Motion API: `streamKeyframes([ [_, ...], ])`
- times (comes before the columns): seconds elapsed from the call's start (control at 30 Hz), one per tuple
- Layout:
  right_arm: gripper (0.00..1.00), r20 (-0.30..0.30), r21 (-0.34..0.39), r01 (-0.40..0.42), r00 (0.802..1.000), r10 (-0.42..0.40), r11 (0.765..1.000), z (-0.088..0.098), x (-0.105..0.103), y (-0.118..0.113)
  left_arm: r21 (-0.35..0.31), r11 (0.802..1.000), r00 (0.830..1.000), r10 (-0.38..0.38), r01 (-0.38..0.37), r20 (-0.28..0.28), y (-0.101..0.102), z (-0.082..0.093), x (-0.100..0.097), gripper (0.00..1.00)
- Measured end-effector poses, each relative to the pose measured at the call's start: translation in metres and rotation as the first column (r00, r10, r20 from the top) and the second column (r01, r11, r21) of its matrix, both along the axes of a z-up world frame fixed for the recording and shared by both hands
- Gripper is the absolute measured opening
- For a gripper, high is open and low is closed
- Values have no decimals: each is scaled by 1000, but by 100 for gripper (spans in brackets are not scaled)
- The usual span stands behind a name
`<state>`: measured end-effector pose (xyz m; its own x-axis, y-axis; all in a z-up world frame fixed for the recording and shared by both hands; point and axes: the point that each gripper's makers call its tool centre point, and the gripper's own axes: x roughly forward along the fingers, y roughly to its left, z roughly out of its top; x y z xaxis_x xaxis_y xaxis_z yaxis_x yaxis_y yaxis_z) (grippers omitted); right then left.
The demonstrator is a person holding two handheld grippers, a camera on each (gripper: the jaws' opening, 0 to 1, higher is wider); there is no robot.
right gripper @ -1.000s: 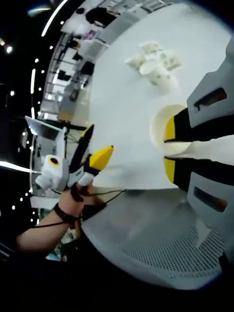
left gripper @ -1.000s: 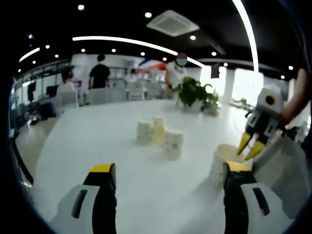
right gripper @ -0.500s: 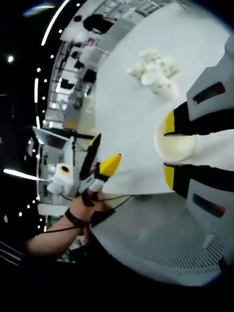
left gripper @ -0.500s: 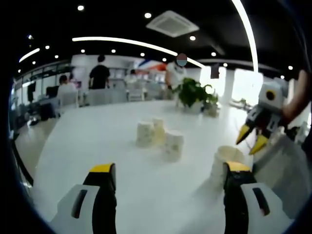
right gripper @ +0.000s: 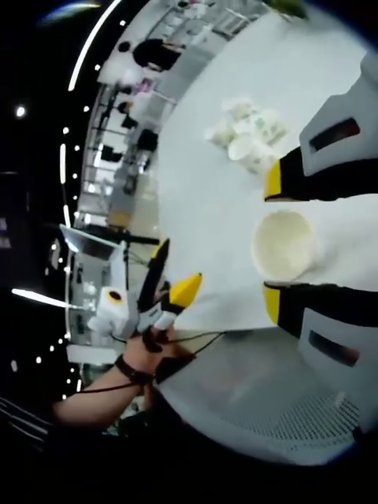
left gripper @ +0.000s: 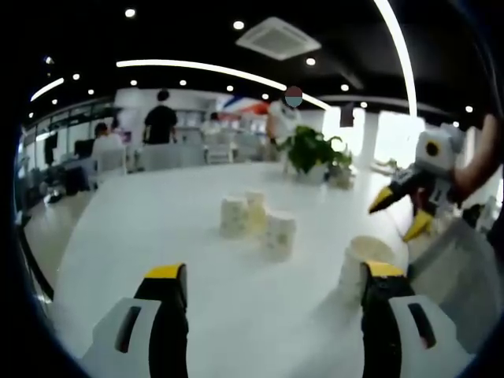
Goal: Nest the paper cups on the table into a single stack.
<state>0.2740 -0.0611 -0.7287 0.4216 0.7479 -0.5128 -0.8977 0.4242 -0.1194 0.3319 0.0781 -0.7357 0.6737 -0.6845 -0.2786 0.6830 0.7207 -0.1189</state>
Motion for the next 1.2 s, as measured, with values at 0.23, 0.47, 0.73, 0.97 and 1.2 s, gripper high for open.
streamKeyframes([
  [0.23,42,3,9,34,999,-34,999,2,6,-6,3,1000,1000,0,0,0,-1,-1,-1,89],
  [0.47,50,23,15,68,997,-68,998,4,12,-13,0,1000,1000,0,0,0,-1,0,-2,89],
  [0.73,55,24,28,105,994,-105,994,5,16,-22,-1,1000,1000,0,0,2,-2,0,-3,89],
  [0.97,68,25,36,164,986,-165,986,5,24,-35,-2,1000,1000,2,-2,3,-2,1,-3,89],
  [1.2,75,24,50,220,975,-221,974,9,32,-47,-3,1000,1000,3,-3,3,-2,1,-3,89],
])
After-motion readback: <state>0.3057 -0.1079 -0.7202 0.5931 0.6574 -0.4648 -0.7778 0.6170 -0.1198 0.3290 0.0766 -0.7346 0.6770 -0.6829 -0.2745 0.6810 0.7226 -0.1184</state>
